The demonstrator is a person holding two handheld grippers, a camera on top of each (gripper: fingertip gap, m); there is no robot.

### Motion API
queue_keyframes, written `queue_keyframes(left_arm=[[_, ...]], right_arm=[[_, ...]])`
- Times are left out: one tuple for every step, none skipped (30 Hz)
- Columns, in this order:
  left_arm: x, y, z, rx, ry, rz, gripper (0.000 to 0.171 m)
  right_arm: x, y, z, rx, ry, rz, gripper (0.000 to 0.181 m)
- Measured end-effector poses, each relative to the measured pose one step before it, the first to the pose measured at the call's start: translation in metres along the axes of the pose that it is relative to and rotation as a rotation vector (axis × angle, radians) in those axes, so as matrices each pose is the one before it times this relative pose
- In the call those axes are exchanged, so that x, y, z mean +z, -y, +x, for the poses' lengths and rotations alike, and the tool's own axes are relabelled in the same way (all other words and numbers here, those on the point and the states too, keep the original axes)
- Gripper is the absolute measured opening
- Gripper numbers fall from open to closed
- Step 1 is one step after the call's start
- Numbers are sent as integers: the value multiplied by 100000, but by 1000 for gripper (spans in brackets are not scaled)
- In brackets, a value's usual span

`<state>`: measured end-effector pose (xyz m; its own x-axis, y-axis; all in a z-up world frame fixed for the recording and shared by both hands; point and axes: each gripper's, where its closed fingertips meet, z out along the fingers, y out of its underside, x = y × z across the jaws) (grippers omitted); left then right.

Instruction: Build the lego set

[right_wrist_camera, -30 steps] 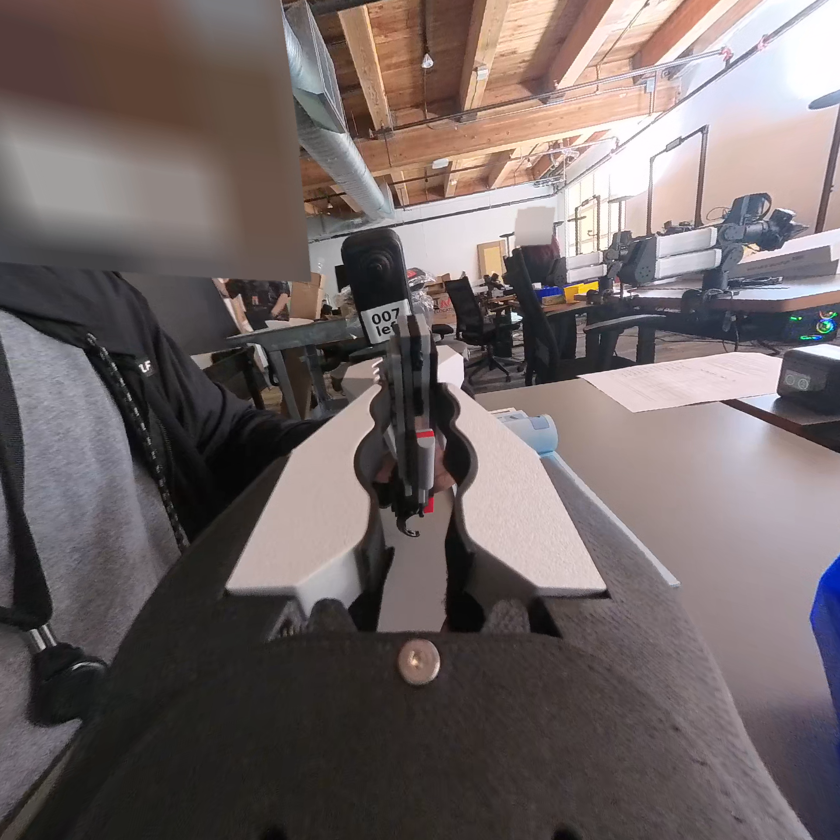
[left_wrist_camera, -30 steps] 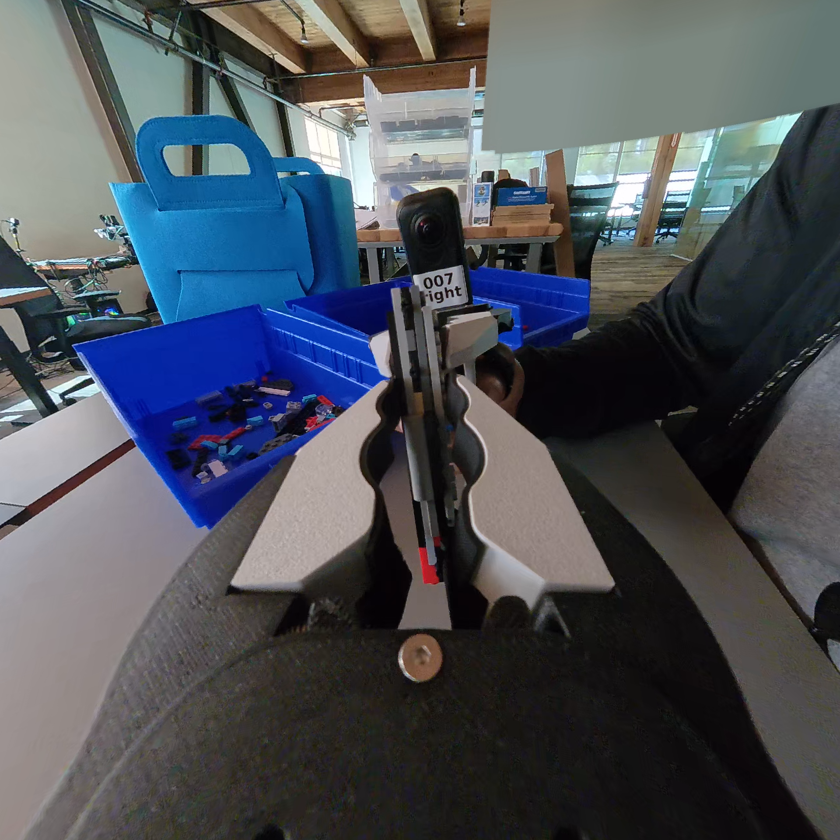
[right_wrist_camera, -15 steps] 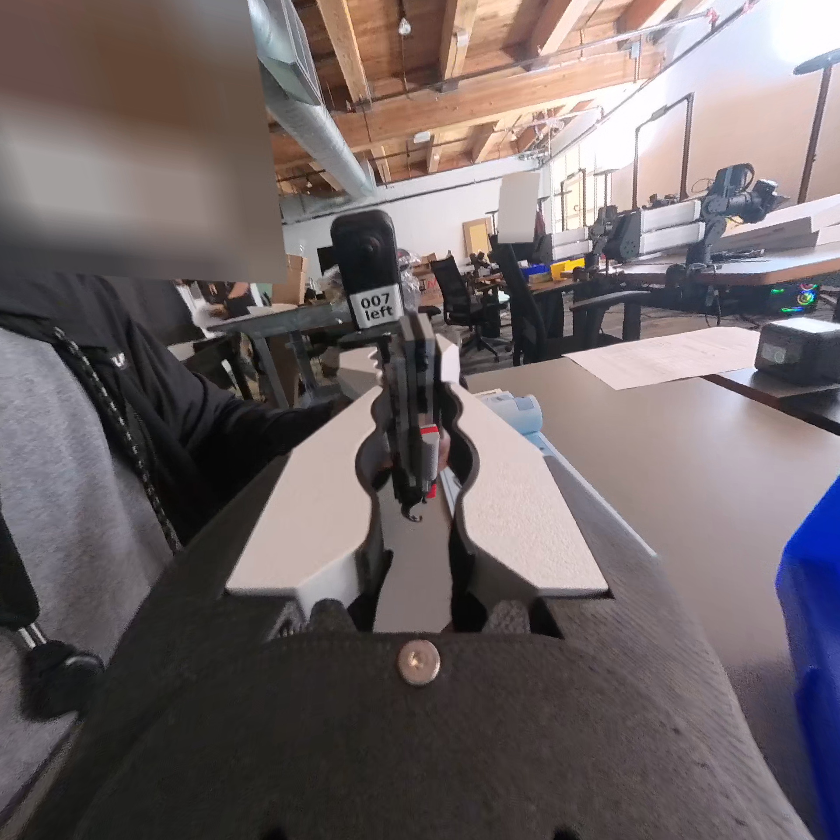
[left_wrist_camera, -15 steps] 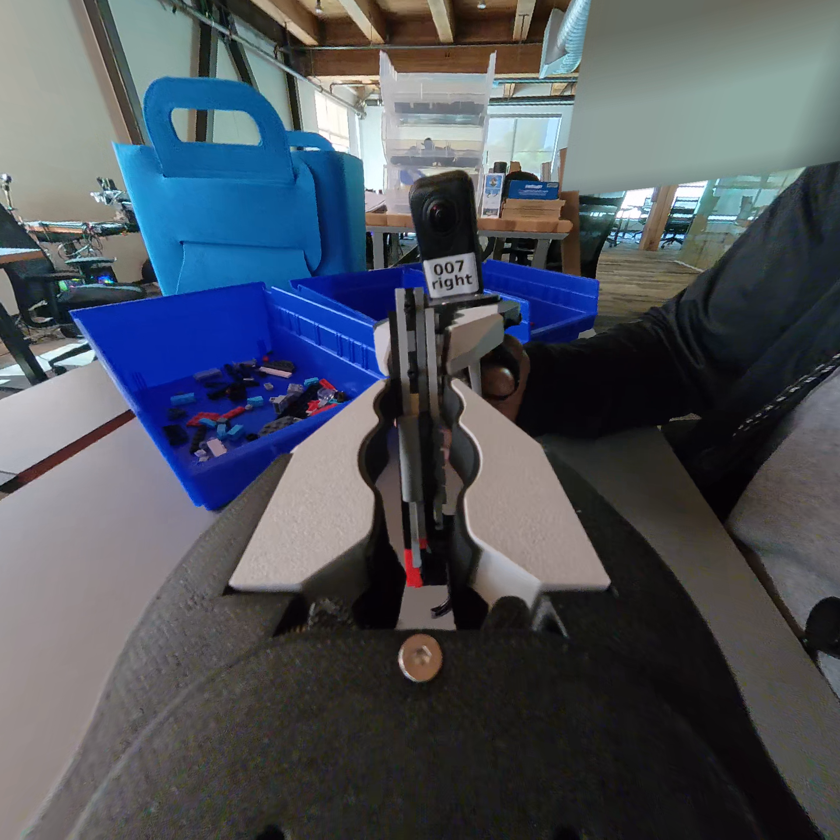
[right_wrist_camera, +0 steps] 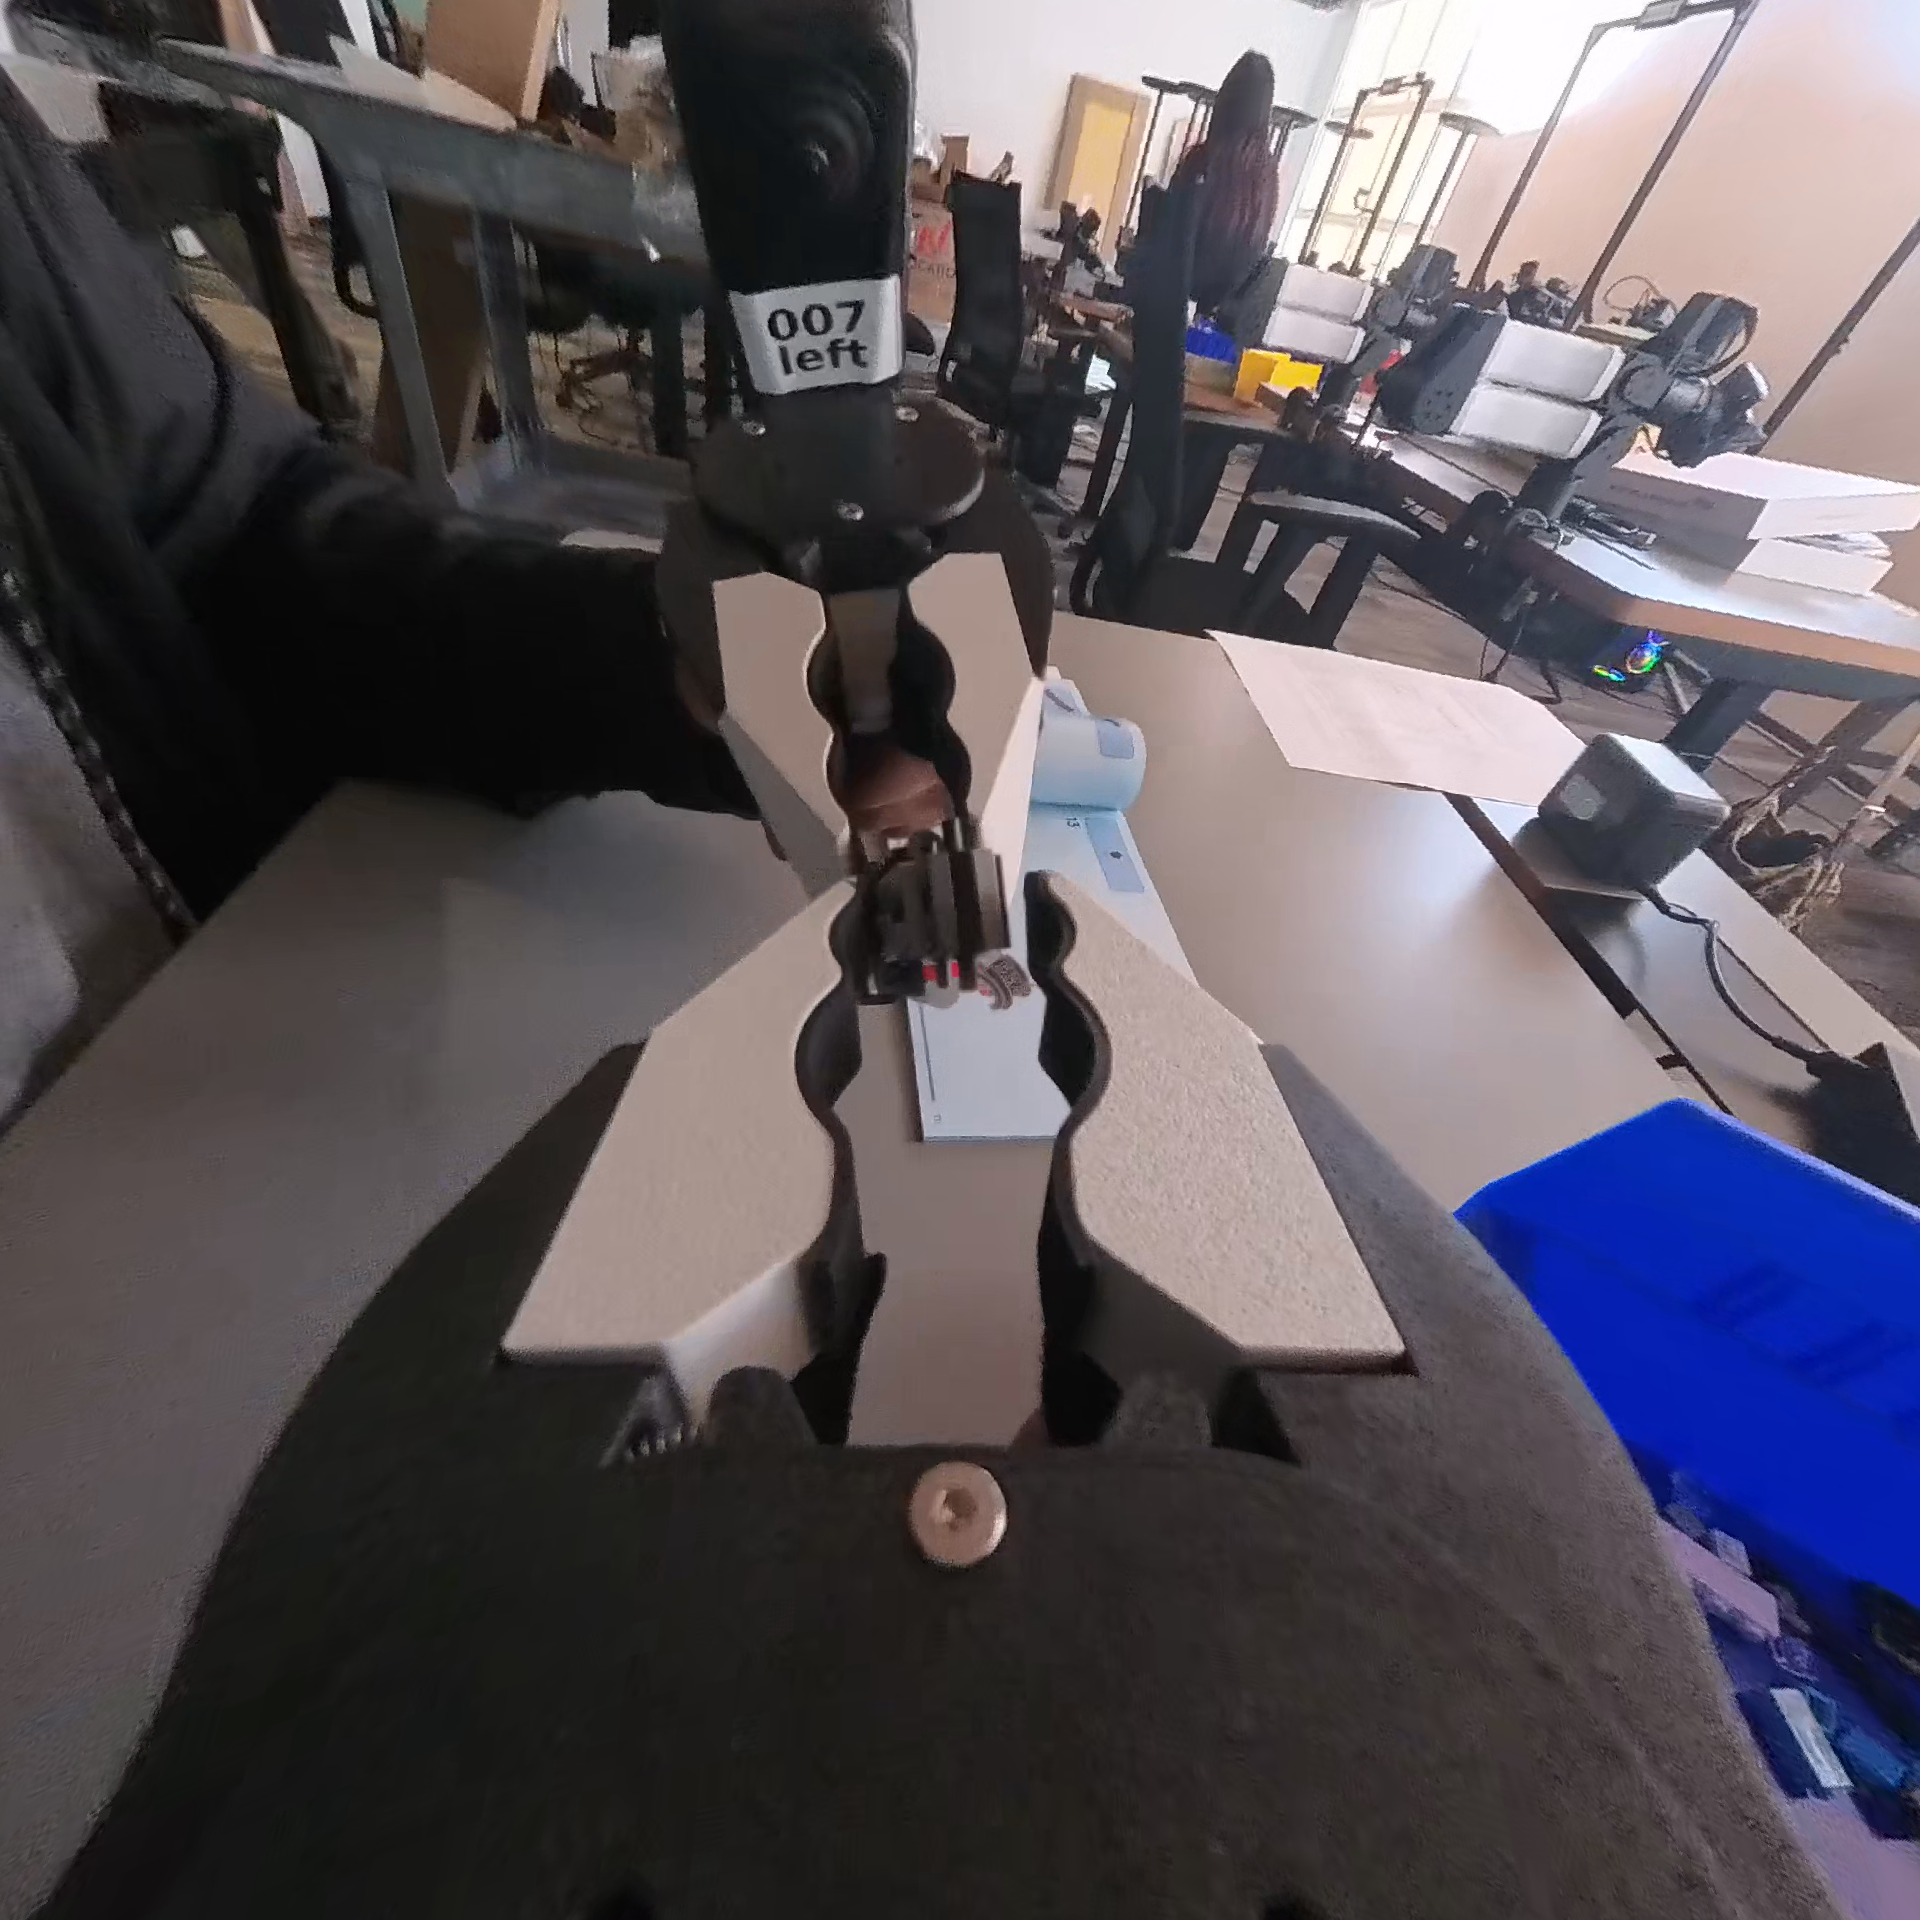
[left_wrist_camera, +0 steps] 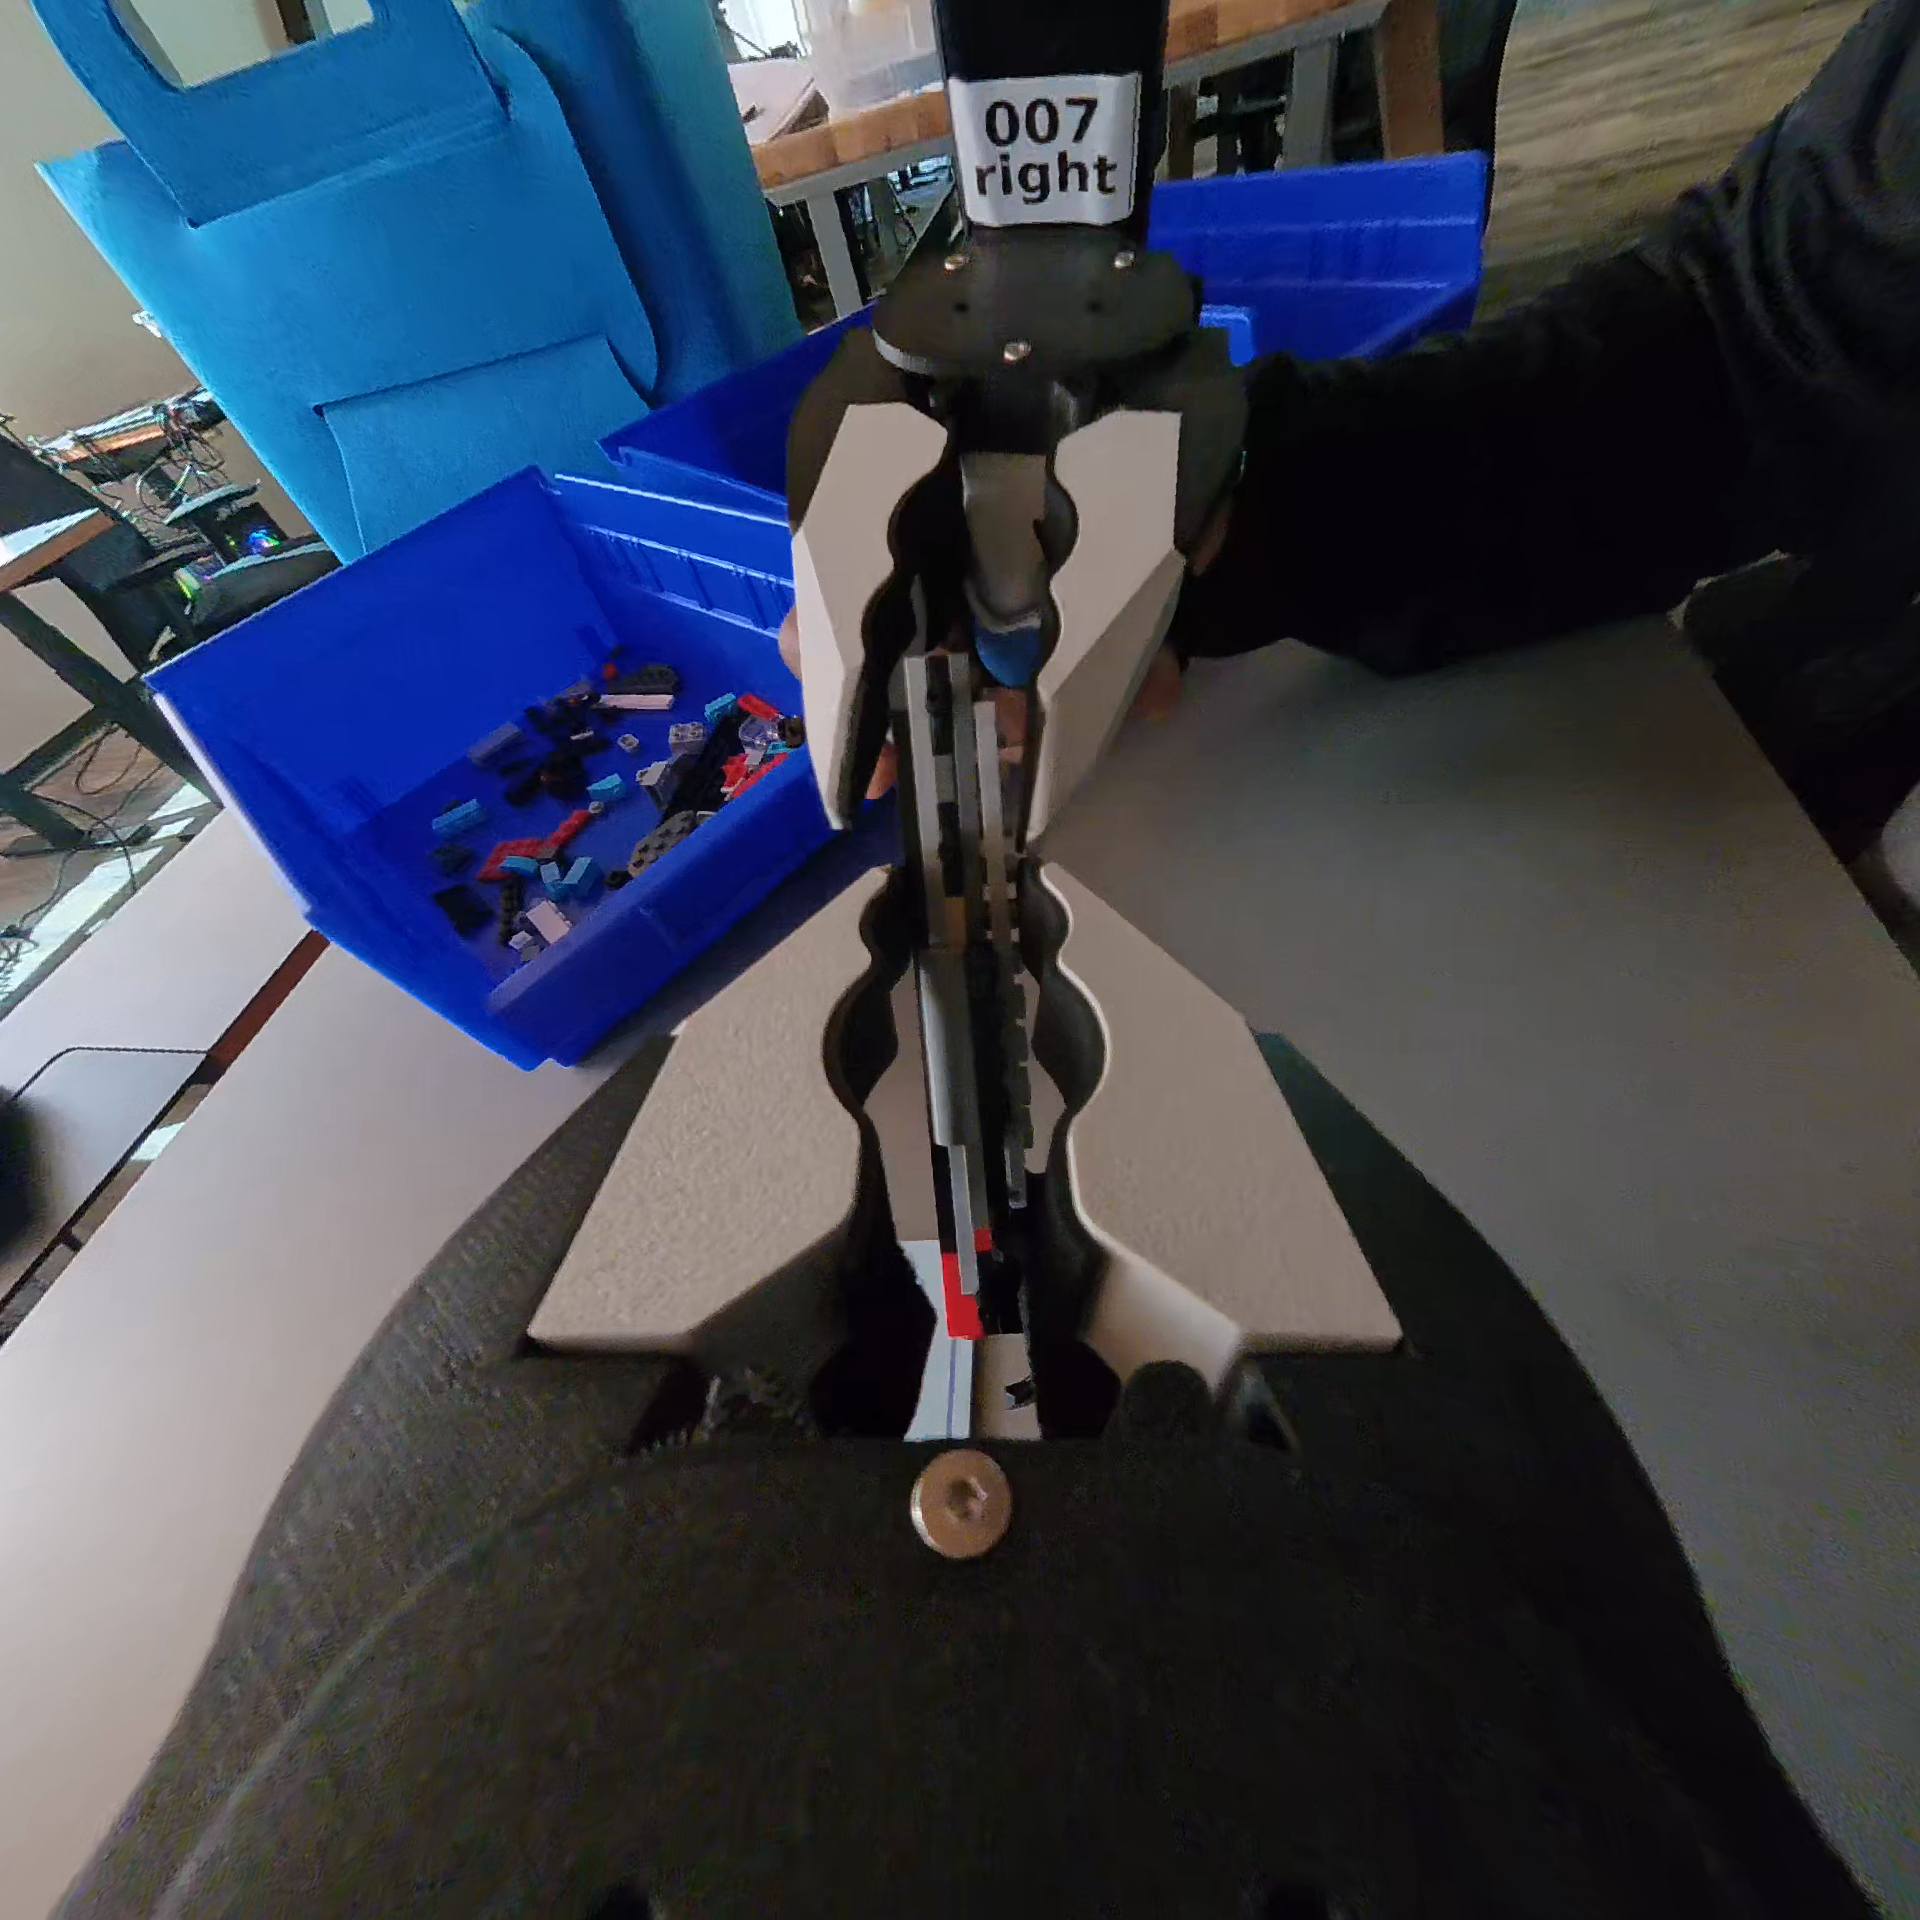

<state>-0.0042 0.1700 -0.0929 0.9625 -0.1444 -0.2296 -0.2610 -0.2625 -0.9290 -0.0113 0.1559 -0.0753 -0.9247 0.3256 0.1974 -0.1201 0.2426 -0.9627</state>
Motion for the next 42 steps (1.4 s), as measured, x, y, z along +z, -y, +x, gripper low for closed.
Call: queue_keyframes(left_arm=[[42, -57, -22, 876, 640, -419, 20], [14, -65, 55, 937, -1, -492, 20], [4, -90, 76, 695, -338, -680, 20], [3, -45, 0, 547, 221, -376, 20], [10, 32, 22, 320, 159, 86, 20], [15, -7, 94, 374, -416, -255, 20], [1, -6, 31, 252, -47, -256, 20], [-10, -13, 12, 251, 57, -176, 20], [-2, -12, 22, 313, 9, -23, 20], [19, -11, 17, -132, -60, -51, 20], [29, 27, -9, -222, 223, 132, 20], [20, 66, 35, 167, 87, 363, 20], [-4, 58, 29, 47, -110, 281, 20], [4, -18, -35, -555, 117, -210, 20], [-2, -50, 18, 63, -134, -244, 20], [-32, 24, -4, 390, 159, 184, 20], [-12, 41, -13, 18, 164, 264, 20], [43, -40, 68, -251, -351, -382, 20], [24, -27, -31, 192, 301, -83, 20], [12, 11, 11, -78, 49, 120, 20], [-5, 10, 94, 132, -591, 50, 20], [-29, 6, -75, 85, 477, -45, 20], [-23, 33, 28, -19, -198, 165, 20], [-11, 28, 50, -4, -282, 150, 20], [-10, 35, -72, -318, 355, 162, 20], [5, 75, -56, -1314, -106, 378, 20], [4, 152, -38, -2555, -741, 1081, 20], [-16, 142, -20, -2925, -1182, 1462, 20], [-77, 92, -115, -1868, -325, 1113, 21], [-174, 90, -167, 390, 814, 1290, 21], [-200, -95, -251, 63, 1021, 12, 26], [-141, -224, -238, -1273, 279, -885, 32], [-105, -123, -219, -1876, -46, -54, 36], [-90, 32, -194, -2133, -130, 1138, 38], [-76, 148, -174, -2000, -98, 2010, 38], [-42, 137, -48, -1996, -820, 1890, 38], [-4, 126, 21, -1737, -987, 1687, 38], [-4, 148, 56, -1187, -944, 1759, 37], [-14, 194, 68, -992, -828, 1921, 36], [-18, 222, 74, -1066, -845, 1949, 34], [-17, 188, 85, -890, -812, 1644, 32], [-3, 133, 48, -445, -455, 1180, 31]], right_arm=[[66, -46, -138, -497, 683, -261, 30], [53, -53, -141, -625, 647, -249, 29], [46, -69, -95, -606, 466, -332, 29], [8, -31, -6, -691, -49, -119, 27], [-24, 29, -25, -777, 134, 238, 27], [-3, 13, -78, -396, 631, 159, 26], [2, -8, -35, -124, 457, 142, 26], [5, -13, -23, 39, 425, 299, 26], [14, -6, -60, 312, 694, 453, 26], [0, -5, -33, 256, 561, 411, 25], [-22, 10, -12, 51, 432, 377, 25], [-34, 43, -37, 77, 508, 380, 25], [-27, 37, -31, 144, 332, 379, 24], [9, -11, 0, 129, 53, 13, 25], [27, -43, -13, -41, 153, 40, 24], [21, 18, -4, 220, 118, 573, 24], [-7, 27, -16, 496, 441, 606, 24], [-7, -59, -47, 196, 636, -36, 24], [-14, -39, 25, -83, 80, 8, 24], [-9, 5, -16, -18, 148, 221, 24], [1, -10, -62, 163, 419, 174, 24], [6, 16, 46, 291, -245, 329, 24], [7, 37, -19, 276, 171, 402, 24], [-7, 34, -25, 65, 270, 382, 24], [-19, 34, 53, 399, -126, 462, 24], [-32, 68, 77, 727, -175, 719, 24], [-87, 112, 103, 464, -293, 1022, 24], [-55, 107, 158, 487, -688, 1014, 24], [-28, 109, 147, 630, -804, 1356, 25], [-83, 193, 222, 910, -1181, 2068, 25], [-205, 281, 292, 1171, -1338, 2529, 25], [-310, 369, 284, 1024, -1136, 2988, 25], [-365, 474, 271, 1166, -911, 3500, 25], [-337, 480, 193, 1394, -288, 3460, 25], [-275, 428, 143, 1196, -202, 3058, 25], [-182, 328, 80, 725, -252, 2441, 25], [-102, 204, 7, 429, 5, 1755, 25], [-34, 123, -60, 188, 114, 1261, 25], [29, 41, -104, -229, 171, 852, 25], [51, 1, -157, -517, 369, 638, 25], [83, -27, -152, -617, 345, 344, 25], [72, -29, -129, -680, 232, 316, 25]])
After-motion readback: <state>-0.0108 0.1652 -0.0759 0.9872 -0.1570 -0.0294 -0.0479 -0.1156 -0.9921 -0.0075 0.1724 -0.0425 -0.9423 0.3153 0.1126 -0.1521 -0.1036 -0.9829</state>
